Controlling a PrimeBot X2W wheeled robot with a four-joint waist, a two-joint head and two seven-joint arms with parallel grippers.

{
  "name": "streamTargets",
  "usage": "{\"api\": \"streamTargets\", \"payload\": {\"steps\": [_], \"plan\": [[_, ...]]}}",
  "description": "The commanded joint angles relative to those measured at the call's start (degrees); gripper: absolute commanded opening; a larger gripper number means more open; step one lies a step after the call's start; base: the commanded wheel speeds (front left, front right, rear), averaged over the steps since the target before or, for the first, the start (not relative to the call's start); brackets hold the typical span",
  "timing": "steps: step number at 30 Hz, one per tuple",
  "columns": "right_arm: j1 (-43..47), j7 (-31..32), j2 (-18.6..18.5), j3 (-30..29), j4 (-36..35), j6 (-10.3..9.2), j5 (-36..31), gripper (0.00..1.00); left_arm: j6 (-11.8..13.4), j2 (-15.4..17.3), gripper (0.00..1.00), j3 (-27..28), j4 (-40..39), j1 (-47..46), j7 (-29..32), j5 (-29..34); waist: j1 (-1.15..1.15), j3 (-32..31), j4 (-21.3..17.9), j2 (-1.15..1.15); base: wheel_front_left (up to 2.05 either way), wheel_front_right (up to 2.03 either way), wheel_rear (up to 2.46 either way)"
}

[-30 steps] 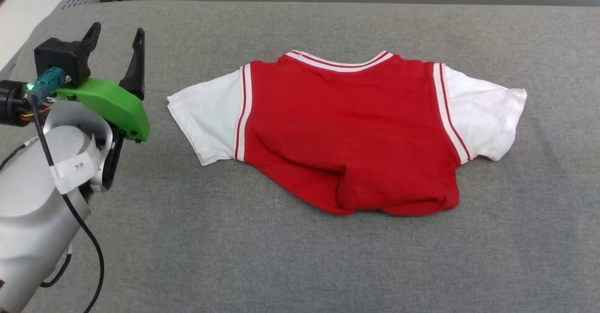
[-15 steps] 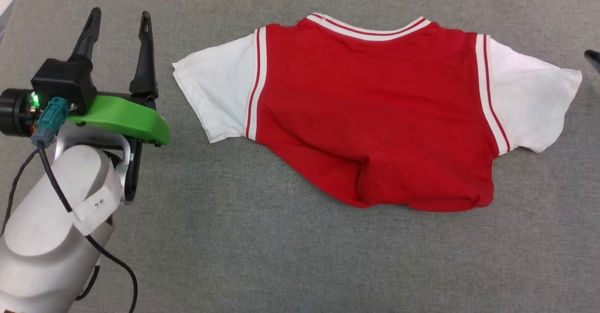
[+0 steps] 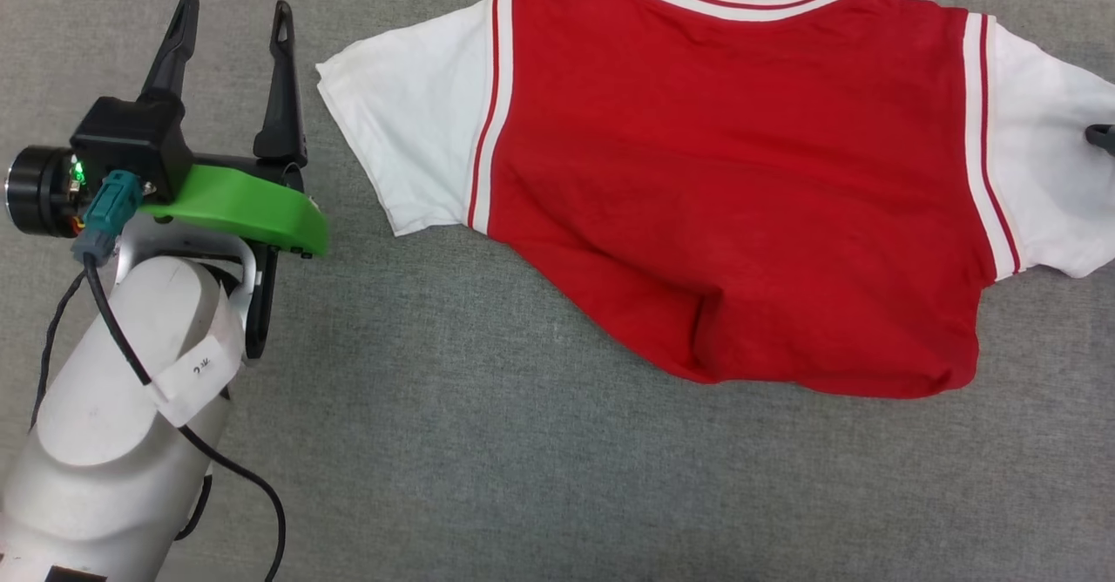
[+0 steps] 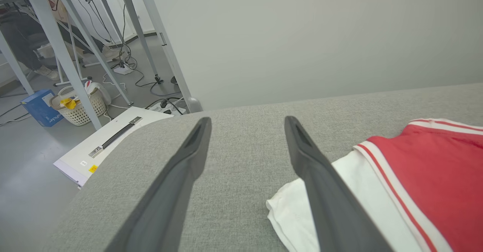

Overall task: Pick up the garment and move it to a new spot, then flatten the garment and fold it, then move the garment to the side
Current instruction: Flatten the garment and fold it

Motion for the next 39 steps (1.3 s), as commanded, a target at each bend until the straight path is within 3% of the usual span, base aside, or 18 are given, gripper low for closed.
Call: {"api": "streamTargets", "payload": {"steps": [1,5,6,17,25,32,39], "plan": [[3.2,0.5,2.2,1.7,0.9,0.03,2.1,1.0,-0.6,-0.7,1.0,0.6,0.3,-0.3,-0.3,1.2,0.0,0.7,0.4,0.29,0.0,0.0,0.0],[5.1,-1.0,2.8,3.2,1.0,0.03,3.7,1.0,-1.8,-1.6,1.0,1.7,1.6,-0.2,-0.3,2.5,0.0,0.9,0.2,0.29,0.0,0.0,0.0],[5.0,-2.1,2.6,3.4,1.0,0.03,3.5,0.0,-2.1,-1.8,1.0,2.1,2.0,-0.2,-0.3,2.8,0.0,0.8,0.2,0.29,0.0,0.0,0.0],[1.3,-12.5,0.8,3.0,0.7,0.03,4.4,0.0,-5.3,-0.6,1.0,3.9,6.3,-0.4,-0.3,5.1,0.0,-4.8,-2.7,0.29,0.0,0.0,0.0],[2.4,-18.8,-3.2,3.0,-5.6,0.03,6.4,0.0,-10.3,3.5,1.0,3.4,8.3,-4.9,4.0,4.2,0.0,-8.2,-5.7,0.29,0.0,0.0,0.0],[6.7,-21.1,-5.4,2.7,-11.6,0.03,7.1,0.0,-16.8,5.9,1.0,1.0,10.2,-12.9,15.8,1.1,0.0,-7.8,-8.2,0.29,0.0,0.0,0.0],[9.5,-22.1,-5.0,2.7,-15.1,0.03,6.1,0.0,-19.3,6.6,1.0,-4.8,12.5,-22.3,35.0,-5.0,0.0,-5.4,-10.3,0.29,0.0,0.0,0.0]]}}
